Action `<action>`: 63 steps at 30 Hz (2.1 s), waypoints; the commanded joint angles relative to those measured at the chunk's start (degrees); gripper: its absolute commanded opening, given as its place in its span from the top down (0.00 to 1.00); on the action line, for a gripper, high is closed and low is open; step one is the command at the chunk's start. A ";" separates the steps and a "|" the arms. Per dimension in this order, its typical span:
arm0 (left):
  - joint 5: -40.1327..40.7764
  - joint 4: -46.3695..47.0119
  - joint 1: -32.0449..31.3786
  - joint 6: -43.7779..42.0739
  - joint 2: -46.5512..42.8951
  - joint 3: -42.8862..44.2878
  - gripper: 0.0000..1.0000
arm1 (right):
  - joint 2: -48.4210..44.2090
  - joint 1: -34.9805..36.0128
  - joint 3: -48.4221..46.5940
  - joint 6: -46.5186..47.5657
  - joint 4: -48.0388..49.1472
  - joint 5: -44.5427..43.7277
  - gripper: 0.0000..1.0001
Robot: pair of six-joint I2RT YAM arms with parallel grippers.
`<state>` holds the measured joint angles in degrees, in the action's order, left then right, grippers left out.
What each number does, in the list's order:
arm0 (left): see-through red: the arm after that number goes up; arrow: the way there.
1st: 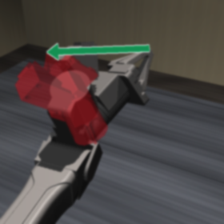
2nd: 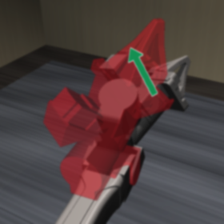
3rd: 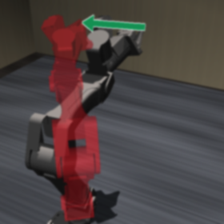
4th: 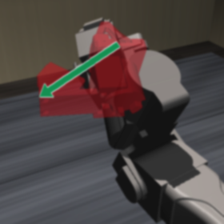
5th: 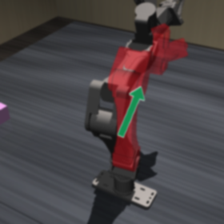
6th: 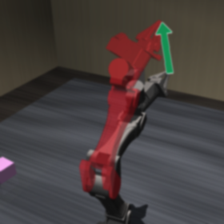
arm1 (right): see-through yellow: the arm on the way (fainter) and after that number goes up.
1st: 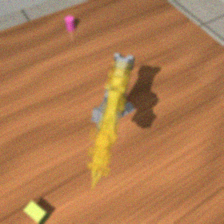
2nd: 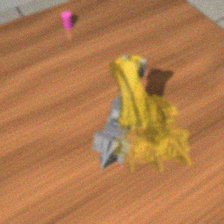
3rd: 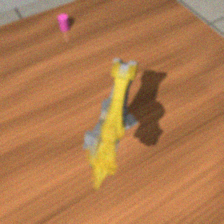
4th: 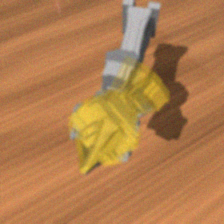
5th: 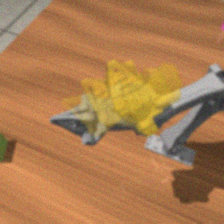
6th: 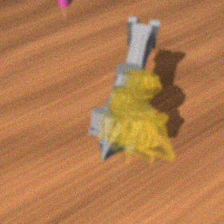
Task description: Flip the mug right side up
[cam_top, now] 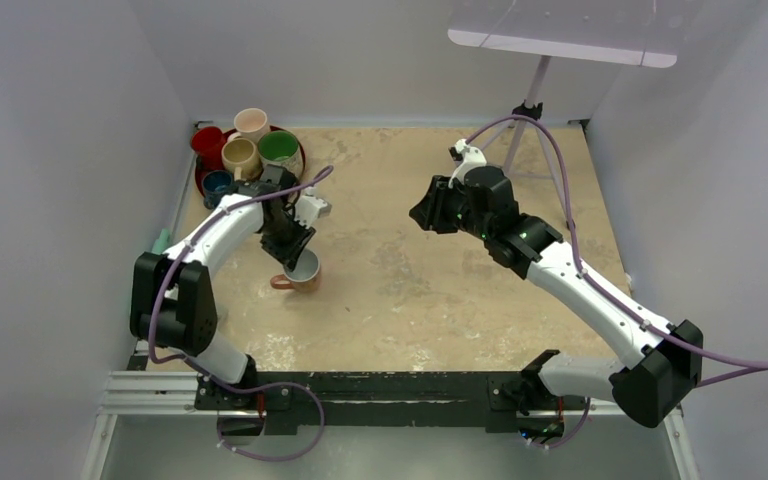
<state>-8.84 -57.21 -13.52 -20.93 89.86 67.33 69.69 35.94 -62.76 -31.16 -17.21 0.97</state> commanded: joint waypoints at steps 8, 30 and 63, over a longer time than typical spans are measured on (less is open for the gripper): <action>-1.15 1.49 3.78 2.58 -0.28 4.83 1.00 | -1.14 -0.07 -1.22 1.21 -0.08 -0.84 0.65; 6.30 -0.58 20.76 6.95 21.50 43.15 1.00 | -3.22 0.00 0.88 0.17 0.11 -4.47 0.64; 8.66 0.72 20.88 5.36 30.16 48.52 0.53 | -3.47 -0.08 0.62 -0.66 -1.27 -4.43 0.64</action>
<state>0.30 -59.13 7.11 -15.51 126.21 117.67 67.33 35.94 -61.67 -31.46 -19.14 -2.28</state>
